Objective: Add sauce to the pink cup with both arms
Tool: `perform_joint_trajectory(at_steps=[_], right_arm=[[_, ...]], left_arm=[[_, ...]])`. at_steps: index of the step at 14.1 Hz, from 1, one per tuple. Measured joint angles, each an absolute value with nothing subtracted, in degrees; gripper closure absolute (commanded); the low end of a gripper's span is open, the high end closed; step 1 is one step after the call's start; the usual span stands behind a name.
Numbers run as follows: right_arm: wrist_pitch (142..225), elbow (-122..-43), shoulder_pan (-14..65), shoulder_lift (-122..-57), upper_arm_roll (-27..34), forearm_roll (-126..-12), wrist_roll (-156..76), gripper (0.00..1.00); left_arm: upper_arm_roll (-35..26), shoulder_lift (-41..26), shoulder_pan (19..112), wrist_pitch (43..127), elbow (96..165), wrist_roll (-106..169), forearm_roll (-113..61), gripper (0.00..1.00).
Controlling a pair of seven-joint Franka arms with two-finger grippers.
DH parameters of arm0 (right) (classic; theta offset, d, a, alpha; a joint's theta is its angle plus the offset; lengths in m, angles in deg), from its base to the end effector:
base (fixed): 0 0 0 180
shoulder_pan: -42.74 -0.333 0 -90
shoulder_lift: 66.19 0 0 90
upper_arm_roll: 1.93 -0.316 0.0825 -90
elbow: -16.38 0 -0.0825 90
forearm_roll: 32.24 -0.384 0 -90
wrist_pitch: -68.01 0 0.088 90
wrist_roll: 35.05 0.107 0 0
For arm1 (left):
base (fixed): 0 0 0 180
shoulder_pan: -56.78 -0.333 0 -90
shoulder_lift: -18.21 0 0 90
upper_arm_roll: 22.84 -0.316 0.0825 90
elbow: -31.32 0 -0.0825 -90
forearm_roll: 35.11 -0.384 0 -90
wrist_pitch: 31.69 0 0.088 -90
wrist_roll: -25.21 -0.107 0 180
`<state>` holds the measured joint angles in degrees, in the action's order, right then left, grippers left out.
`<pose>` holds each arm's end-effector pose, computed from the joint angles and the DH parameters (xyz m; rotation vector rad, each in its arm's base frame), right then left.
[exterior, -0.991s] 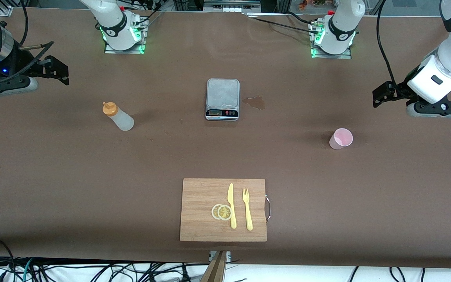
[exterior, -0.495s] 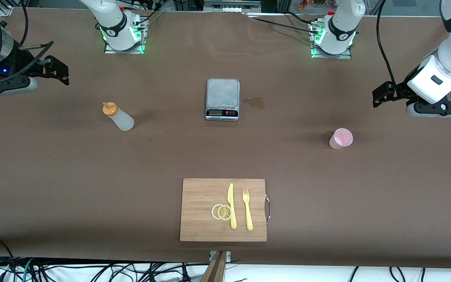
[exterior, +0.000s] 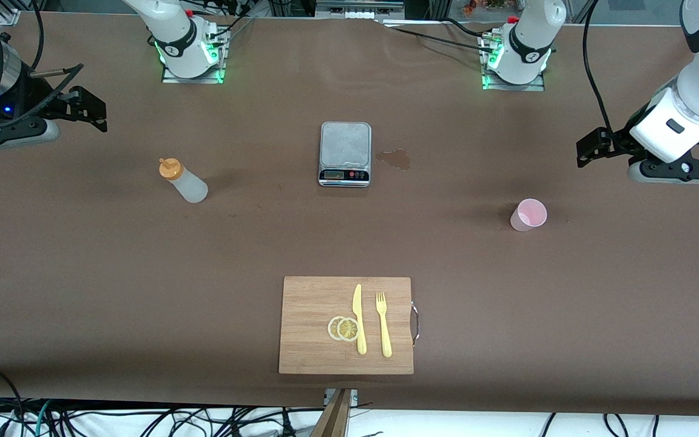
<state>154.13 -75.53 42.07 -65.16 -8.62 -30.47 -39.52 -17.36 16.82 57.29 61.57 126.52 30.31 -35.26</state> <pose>0.5368 0.0664 0.6131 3.0875 0.3185 -0.1279 0.5597 -0.0579 0.5729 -3.1343 0.0248 0.0905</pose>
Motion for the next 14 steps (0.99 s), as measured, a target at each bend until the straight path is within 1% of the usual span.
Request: perform_joint_trajectory(at_steps=[6,12,14], right_arm=[[154.1,-75.5,42.1,-65.2,-8.6,-31.4,-39.5,0.00],[154.1,-75.5,42.1,-65.2,-8.2,-31.8,-39.4,0.00],[154.1,-75.5,42.1,-65.2,-7.7,-32.3,-39.4,0.00]], left_arm=[[-16.8,16.4,57.4,61.6,126.5,30.3,-35.3,0.00],[-16.9,14.2,57.3,61.5,126.5,30.3,-35.3,0.00],[-17.0,12.7,57.2,60.3,127.0,30.3,-35.3,0.00]])
